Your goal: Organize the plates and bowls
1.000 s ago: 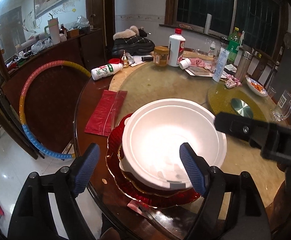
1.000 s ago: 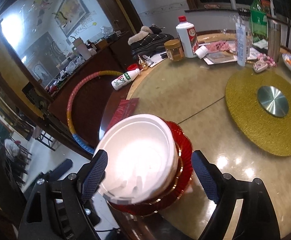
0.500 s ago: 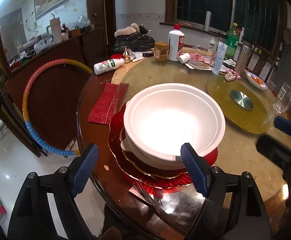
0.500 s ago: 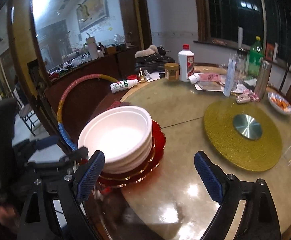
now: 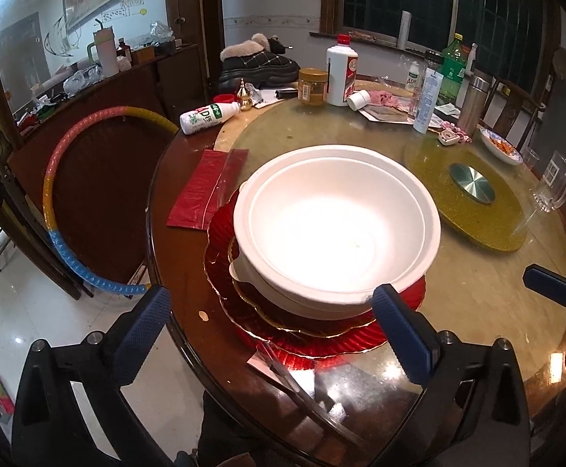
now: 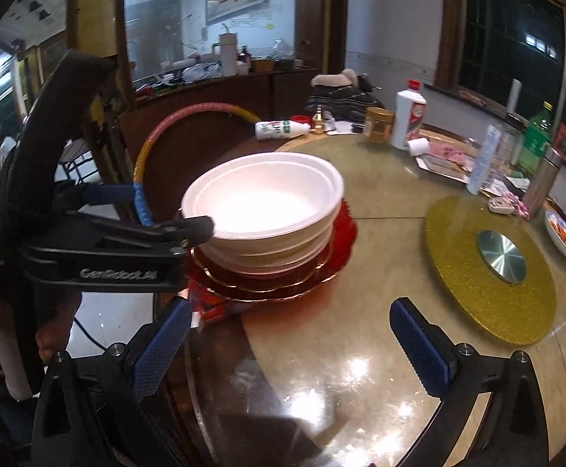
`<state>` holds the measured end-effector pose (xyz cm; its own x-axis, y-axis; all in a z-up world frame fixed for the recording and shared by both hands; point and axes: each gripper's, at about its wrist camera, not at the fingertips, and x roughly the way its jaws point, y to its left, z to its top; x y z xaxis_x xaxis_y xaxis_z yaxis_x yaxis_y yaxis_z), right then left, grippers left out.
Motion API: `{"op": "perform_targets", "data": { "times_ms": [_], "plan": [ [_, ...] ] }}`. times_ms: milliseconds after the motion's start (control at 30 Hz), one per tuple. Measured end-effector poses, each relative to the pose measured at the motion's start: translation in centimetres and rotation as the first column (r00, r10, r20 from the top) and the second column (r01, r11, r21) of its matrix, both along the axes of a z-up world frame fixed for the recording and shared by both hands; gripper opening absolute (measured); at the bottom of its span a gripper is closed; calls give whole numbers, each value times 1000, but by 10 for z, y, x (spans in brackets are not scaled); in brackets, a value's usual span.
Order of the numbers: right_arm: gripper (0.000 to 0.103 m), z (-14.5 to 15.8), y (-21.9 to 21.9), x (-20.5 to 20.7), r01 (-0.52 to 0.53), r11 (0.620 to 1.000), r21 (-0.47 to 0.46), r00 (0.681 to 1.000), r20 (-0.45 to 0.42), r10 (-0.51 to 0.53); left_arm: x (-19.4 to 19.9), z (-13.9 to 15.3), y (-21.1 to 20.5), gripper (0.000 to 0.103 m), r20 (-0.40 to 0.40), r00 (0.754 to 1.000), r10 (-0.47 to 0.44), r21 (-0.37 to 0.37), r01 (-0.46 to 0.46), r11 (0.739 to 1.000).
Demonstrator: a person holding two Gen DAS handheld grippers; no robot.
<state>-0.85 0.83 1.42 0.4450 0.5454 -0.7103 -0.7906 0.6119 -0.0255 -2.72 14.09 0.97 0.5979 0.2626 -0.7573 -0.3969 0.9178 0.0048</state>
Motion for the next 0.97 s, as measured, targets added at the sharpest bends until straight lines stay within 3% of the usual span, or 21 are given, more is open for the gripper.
{"op": "perform_targets", "data": {
  "times_ms": [633, 833, 967],
  "plan": [
    [103, 2, -5, -8, 3, 1000, -15, 999, 37, -3, 6, -6, -5, 103, -36, 999, -32, -28, 31, 999],
    [103, 3, -8, -5, 13, 1000, -5, 999, 30, -13, 5, 0, -13, 103, -4, 1000, -22, 20, 22, 1000],
    [103, 3, -9, -5, 17, 1000, -2, 999, 27, -17, 8, -4, -10, 103, -23, 1000, -9, 2, 9, 1000]
  ]
}}
